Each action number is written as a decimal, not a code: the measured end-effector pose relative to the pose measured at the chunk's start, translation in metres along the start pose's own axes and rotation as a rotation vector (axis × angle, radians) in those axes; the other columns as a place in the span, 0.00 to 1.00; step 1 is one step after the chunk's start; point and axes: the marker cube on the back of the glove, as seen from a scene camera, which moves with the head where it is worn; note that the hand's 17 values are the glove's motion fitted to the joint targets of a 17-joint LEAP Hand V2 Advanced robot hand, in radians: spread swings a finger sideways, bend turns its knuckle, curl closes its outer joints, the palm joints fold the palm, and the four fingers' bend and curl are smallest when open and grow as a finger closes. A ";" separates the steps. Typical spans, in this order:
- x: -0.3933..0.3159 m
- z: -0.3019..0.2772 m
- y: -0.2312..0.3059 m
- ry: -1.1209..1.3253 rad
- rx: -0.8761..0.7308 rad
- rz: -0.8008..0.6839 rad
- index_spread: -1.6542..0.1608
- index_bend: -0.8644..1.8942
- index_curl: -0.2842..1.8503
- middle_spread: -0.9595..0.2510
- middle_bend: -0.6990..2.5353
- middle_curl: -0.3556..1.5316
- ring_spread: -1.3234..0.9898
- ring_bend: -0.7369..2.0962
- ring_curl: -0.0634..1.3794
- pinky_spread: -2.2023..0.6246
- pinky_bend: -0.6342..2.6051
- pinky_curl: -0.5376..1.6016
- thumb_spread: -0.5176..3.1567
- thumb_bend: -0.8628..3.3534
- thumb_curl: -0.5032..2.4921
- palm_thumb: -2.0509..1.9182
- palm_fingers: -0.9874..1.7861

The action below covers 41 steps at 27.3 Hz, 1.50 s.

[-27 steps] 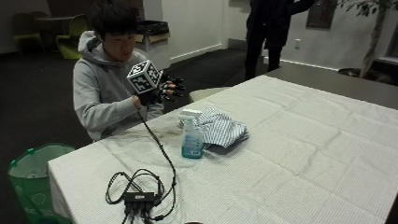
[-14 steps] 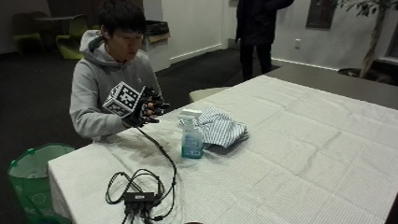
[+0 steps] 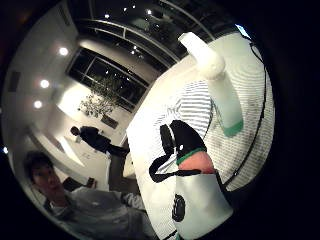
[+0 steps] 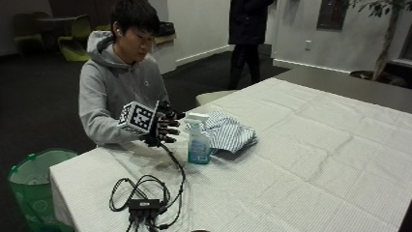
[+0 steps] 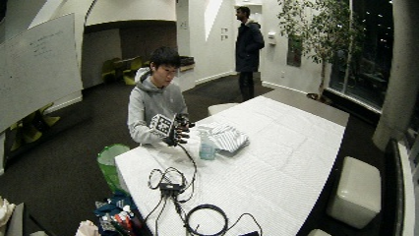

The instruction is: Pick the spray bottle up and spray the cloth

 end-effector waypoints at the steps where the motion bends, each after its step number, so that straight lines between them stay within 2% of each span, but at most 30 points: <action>1: -0.002 0.008 0.006 -0.020 0.006 0.006 0.73 0.34 0.17 0.79 0.31 0.36 0.60 0.43 0.23 0.86 0.43 0.42 0.41 0.20 0.29 0.69 0.37; 10: 0.001 0.040 -0.021 -0.201 0.023 0.134 0.74 0.35 0.17 0.80 0.32 0.37 0.60 0.43 0.23 0.86 0.43 0.42 0.41 0.20 0.29 0.68 0.36; 18: -0.006 0.069 -0.037 -0.400 0.018 0.243 0.77 0.35 0.18 0.82 0.33 0.37 0.59 0.45 0.24 0.85 0.41 0.41 0.40 0.20 0.29 0.69 0.40; 22: -0.011 0.079 -0.044 -0.484 0.028 0.306 0.79 0.39 0.21 0.82 0.28 0.35 0.58 0.49 0.26 0.84 0.41 0.40 0.40 0.20 0.29 0.69 0.47; 23: -0.011 0.081 -0.046 -0.496 0.033 0.320 0.79 0.38 0.21 0.80 0.34 0.38 0.58 0.48 0.25 0.83 0.38 0.39 0.40 0.20 0.29 0.70 0.53; 27: -0.014 0.087 -0.056 -0.506 0.050 0.363 0.79 0.42 0.24 0.77 0.38 0.40 0.55 0.48 0.24 0.81 0.33 0.37 0.39 0.21 0.30 0.72 0.69; 34: -0.014 0.100 -0.081 -0.510 0.011 0.403 0.80 0.41 0.28 0.73 0.39 0.42 0.53 0.47 0.29 0.77 0.32 0.38 0.33 0.21 0.33 0.76 0.79; 37: -0.019 0.104 -0.091 -0.479 -0.057 0.385 0.80 0.44 0.30 0.73 0.41 0.44 0.52 0.46 0.29 0.75 0.31 0.39 0.30 0.21 0.34 0.76 0.83; 41: -0.037 0.104 -0.105 -0.390 -0.282 0.298 0.81 0.47 0.32 0.74 0.41 0.44 0.52 0.46 0.31 0.73 0.30 0.40 0.26 0.20 0.35 0.77 0.85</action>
